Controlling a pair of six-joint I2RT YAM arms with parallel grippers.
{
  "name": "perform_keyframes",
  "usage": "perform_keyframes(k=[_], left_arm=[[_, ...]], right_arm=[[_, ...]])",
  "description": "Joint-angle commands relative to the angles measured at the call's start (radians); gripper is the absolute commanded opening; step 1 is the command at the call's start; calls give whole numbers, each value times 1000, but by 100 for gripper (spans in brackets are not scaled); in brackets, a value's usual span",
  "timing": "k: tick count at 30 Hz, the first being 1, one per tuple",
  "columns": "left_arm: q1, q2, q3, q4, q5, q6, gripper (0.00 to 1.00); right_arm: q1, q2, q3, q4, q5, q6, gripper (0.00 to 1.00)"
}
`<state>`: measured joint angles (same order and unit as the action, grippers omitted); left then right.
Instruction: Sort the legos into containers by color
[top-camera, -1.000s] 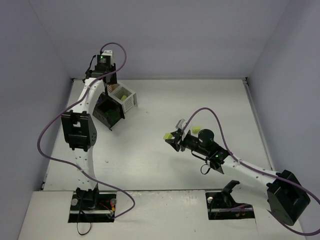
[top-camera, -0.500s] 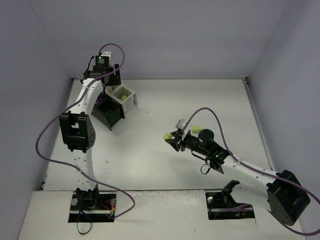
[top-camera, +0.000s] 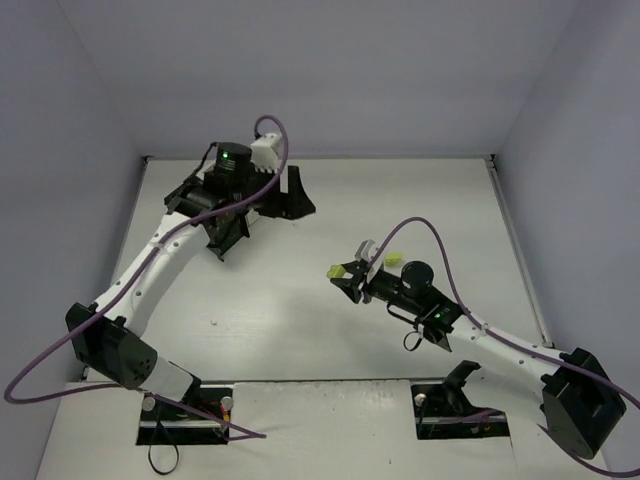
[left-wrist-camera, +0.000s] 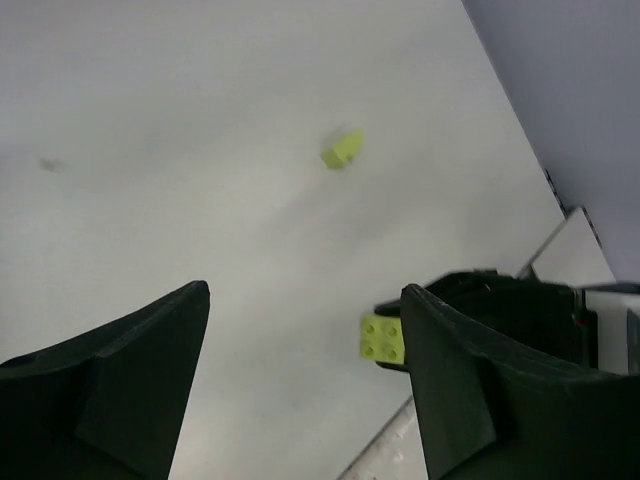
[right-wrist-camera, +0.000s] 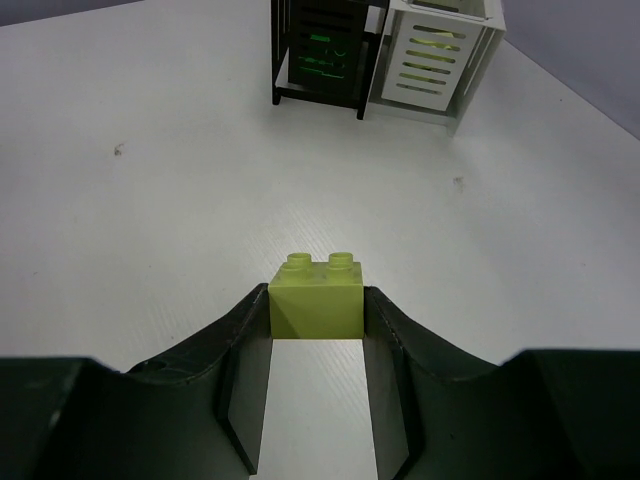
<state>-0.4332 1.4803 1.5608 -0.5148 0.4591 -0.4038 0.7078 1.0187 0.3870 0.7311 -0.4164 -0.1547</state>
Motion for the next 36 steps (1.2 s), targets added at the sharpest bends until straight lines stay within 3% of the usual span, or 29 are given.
perform_keyframes(k=[1,7,17,21,25,29,32,33,35,36], left_arm=[[-62,-18,-68,38,134,-46,71],[-182,-2,-133,19,138,-17,71],[-248,47,-180,88,168,-40,70],[-251,72,-180,79,164,-35,64],[-256,89,-180,78,168,-32,50],[-259,98,-180,68,173,-27,21],[-259,94,-173,61,164,-21,13],[-259,91,-171,56,153,-21,11],[-256,89,-157,45,135,-12,10],[-254,89,-151,39,116,-7,9]], right_arm=[[9,-29,9,102,-21,0,0],[9,-48,4,99,-19,-2,0],[13,-45,10,90,-28,-6,0],[13,-49,10,88,-25,-6,0],[15,-54,10,87,-22,-6,0],[15,-52,10,88,-16,-6,1],[15,-49,10,85,-10,-5,3],[16,-48,12,85,-6,-3,16],[16,-40,15,79,2,-3,32],[16,-37,19,74,5,-2,56]])
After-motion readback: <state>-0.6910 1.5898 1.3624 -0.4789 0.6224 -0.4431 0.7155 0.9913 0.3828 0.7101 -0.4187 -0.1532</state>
